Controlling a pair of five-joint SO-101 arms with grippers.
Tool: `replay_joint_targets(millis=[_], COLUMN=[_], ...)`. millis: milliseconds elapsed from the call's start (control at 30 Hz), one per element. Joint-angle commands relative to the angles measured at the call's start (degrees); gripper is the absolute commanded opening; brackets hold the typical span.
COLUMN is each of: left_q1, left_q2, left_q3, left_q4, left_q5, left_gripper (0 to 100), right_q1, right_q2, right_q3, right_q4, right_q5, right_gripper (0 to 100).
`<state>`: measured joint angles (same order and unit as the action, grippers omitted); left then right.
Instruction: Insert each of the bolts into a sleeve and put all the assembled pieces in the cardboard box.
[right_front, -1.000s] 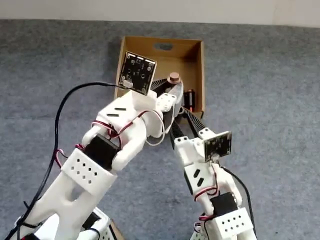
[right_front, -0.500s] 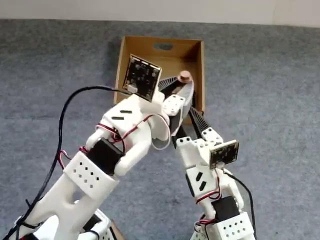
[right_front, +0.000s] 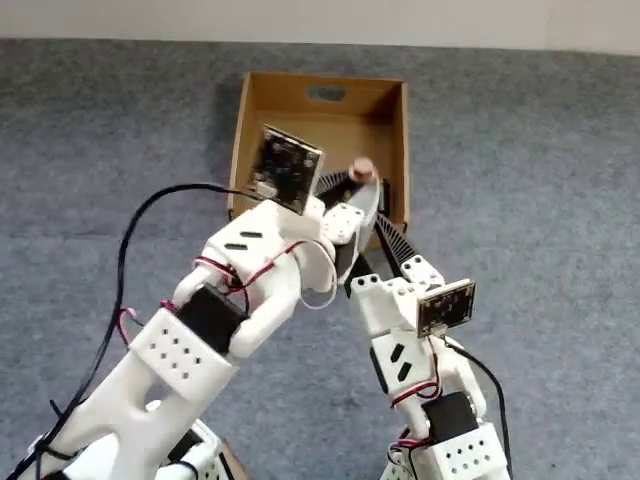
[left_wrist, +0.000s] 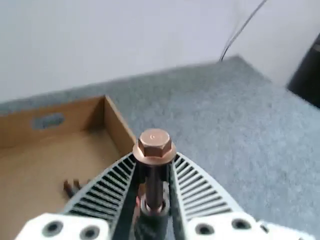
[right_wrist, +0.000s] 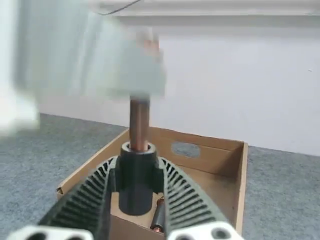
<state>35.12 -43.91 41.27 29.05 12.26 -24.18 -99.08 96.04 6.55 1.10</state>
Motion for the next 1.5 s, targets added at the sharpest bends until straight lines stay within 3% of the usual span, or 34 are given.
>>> replay_joint_targets(millis=[0, 367, 467, 667, 933, 1400, 1467], left_q1=[-0.9, -3.7, -3.9, -4.1, -4.3, -23.8, -27.3], left_q2=[-0.7, -0.7, -0.7, -0.7, -0.7, -0.7, -0.7], left_q3=[0.5, 5.8, 4.2, -2.6, -13.3, -21.1, -20.4], left_q4=[-0.5, 0.0, 5.6, 21.5, 37.4, 48.9, 50.6], left_q5=[0.4, 0.4, 0.4, 0.4, 0.4, 0.4, -0.8], left_gripper=[1, 1, 4, 21, 21, 21, 16], right_q1=[-0.4, -0.2, -0.2, -0.3, -0.2, -0.3, -0.2], right_q2=[-1.4, -1.0, -1.0, -1.1, -1.0, -0.9, -0.9], right_q3=[3.5, 3.6, 3.6, 3.5, 3.5, 3.7, 3.6], right_q4=[-1.3, -1.3, -1.3, 1.5, 1.5, 4.2, 5.9], right_q5=[0.4, 0.4, 0.4, 0.5, 0.5, 0.4, 0.3], right_gripper=[0.5, 0.5, 0.5, 0.5, 0.5, 0.5, 0.5])
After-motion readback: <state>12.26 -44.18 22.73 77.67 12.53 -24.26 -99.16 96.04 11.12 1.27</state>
